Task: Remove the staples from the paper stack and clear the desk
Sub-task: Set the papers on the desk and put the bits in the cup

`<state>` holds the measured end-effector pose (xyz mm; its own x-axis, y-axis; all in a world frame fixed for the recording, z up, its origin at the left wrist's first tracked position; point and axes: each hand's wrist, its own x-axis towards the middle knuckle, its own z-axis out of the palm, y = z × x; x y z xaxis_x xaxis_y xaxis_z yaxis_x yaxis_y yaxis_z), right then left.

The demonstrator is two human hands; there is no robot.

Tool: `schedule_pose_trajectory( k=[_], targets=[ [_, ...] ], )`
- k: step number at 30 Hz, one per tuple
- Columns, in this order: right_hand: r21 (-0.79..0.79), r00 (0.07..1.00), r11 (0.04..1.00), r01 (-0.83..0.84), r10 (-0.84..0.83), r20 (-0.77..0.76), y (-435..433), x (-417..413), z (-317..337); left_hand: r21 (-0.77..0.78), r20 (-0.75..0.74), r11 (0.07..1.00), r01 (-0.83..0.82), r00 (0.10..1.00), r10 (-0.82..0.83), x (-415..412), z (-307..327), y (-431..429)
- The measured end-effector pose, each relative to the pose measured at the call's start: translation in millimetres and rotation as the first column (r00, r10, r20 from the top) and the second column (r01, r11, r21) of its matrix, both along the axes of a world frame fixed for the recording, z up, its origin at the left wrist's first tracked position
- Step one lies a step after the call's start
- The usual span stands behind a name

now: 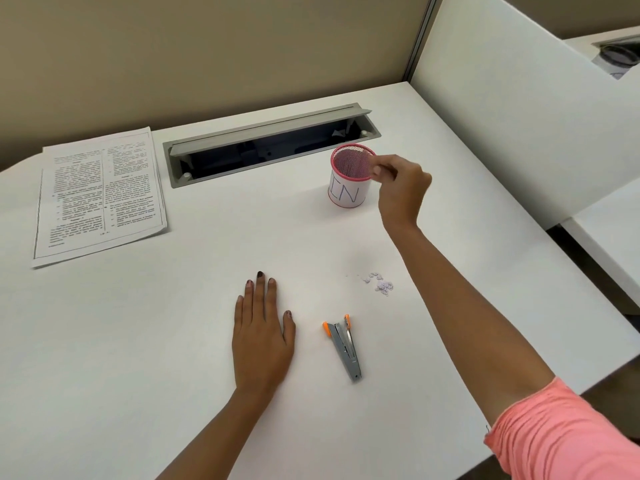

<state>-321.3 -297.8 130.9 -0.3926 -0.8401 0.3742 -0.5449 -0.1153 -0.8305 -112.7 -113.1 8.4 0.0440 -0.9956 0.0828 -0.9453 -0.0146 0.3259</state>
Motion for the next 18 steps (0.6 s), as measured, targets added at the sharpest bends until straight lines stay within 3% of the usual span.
schedule_pose_trajectory(
  k=[5, 9, 12, 18],
  targets=[
    [0.128, 0.996, 0.991, -0.042, 0.031, 0.087, 49.6, -7.6, -24.0, 0.001, -0.014, 1.000, -0.001, 1.000, 0.001, 0.2, 1.1, 0.7],
    [0.225, 0.976, 0.968, -0.113, 0.151, -0.159, 90.1, -16.8, -54.0, 0.001, -0.013, 1.000, 0.001, 1.000, -0.001, 0.2, 0.3, 0.7],
    [0.299, 0.949, 0.944, -0.142, 0.216, -0.228, 111.6, -23.1, -66.5, -0.002, -0.016, 1.000, 0.001, 1.000, -0.001, 0.1, 0.0, 0.4],
    [0.363, 0.953, 0.928, 0.085, 0.031, -0.302, 146.6, -29.5, -77.4, 0.000, -0.007, 1.000, 0.000, 1.000, 0.000, -0.1, -0.4, 0.4]
  ],
)
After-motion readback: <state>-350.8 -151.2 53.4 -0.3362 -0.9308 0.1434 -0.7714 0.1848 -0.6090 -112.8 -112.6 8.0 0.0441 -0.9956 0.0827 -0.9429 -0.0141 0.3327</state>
